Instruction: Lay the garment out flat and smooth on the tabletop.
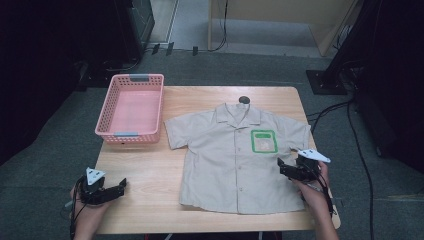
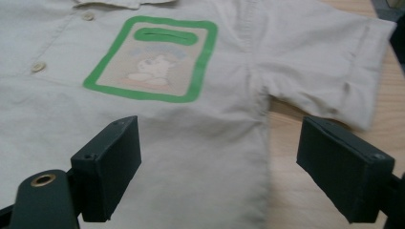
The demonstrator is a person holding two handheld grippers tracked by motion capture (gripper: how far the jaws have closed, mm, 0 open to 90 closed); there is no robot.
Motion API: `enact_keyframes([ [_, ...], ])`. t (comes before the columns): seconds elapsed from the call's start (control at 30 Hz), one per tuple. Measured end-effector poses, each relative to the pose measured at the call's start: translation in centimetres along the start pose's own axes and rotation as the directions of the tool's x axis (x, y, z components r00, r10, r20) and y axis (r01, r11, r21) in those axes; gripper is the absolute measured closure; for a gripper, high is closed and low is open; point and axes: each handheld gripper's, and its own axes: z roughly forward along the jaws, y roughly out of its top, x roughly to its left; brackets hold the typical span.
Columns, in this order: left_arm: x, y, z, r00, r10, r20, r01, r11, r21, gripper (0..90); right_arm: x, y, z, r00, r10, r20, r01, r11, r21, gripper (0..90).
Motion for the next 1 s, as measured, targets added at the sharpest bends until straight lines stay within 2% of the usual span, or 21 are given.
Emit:
enact_keyframes([
  [0.23,0.0,0.0,0.0,1.0000,0.000,0.000,0.000,1.0000,0.000,10.2,-2.7,-0.3,-1.2,0.9978,0.050,0.044,-0.050,0.999,-0.001,15.2],
  [0.4,0.0,0.0,0.0,1.0000,0.000,0.000,0.000,1.0000,0.000,10.2,-4.0,-0.7,-1.9,0.9947,0.080,0.065,-0.080,0.997,-0.005,15.2],
  [0.73,0.0,0.0,0.0,1.0000,0.000,0.000,0.000,1.0000,0.000,10.2,-4.5,-2.6,-2.2,0.9945,0.056,0.088,-0.060,0.997,0.049,15.2],
  [1.0,0.0,0.0,0.0,1.0000,0.000,0.000,0.000,1.0000,0.000,10.2,-4.5,-3.1,-2.6,0.9948,0.054,0.086,-0.058,0.997,0.042,15.2],
])
